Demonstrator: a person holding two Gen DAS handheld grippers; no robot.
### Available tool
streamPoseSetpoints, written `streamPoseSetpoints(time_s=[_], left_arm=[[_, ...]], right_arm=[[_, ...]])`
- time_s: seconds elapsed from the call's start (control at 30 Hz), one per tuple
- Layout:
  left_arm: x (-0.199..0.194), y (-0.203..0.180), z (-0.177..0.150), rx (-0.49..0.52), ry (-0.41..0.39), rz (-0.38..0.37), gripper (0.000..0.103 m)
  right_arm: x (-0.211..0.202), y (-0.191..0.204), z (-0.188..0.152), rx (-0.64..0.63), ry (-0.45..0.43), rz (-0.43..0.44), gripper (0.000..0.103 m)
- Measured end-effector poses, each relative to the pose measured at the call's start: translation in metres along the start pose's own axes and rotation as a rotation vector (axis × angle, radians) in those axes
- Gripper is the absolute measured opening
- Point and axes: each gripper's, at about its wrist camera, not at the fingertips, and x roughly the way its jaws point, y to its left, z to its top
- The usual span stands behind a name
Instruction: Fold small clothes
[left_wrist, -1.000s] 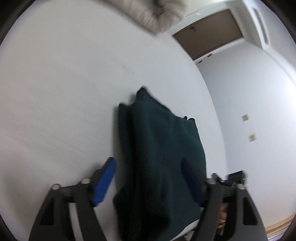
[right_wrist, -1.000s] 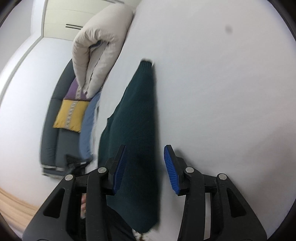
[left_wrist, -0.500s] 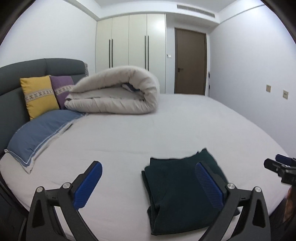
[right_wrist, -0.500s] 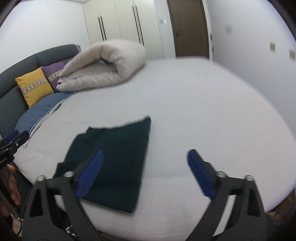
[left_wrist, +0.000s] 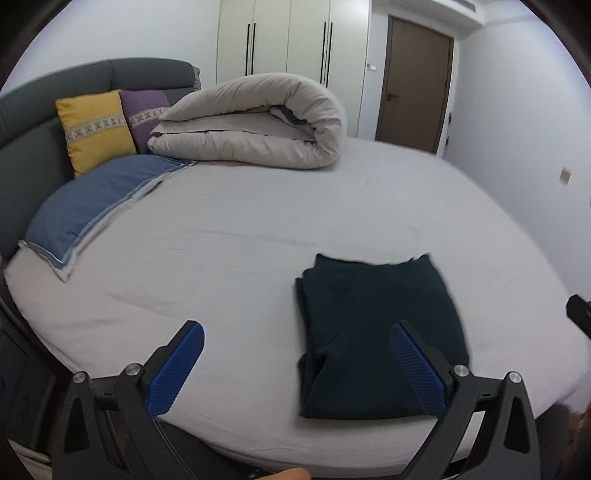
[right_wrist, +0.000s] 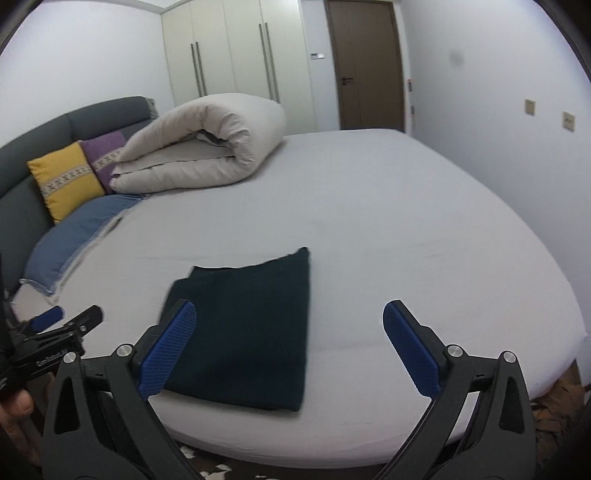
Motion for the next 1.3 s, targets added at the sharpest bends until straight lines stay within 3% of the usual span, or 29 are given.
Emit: streamPoseSetpoints(time_s=[0.23,0.9,1.3], left_arm=[[0.028,-0.012,-0.017,0.041,0.083,-0.015,0.103],[0.047,-0.017,-0.034,0.071,0.136,0.012,0.103],[0.049,-0.019,-0.039,0.069,0.145,0.016,0.103]], right_arm=[[0.050,-0.004,-0.033,-0.005,0.117,-0.011,0.103],[0.098,-0.006,-0.057,-0.035,0.186,-0.050,0.103],[0.105,0.000,-0.057,-0.043,0.193,-0.046,0.103]])
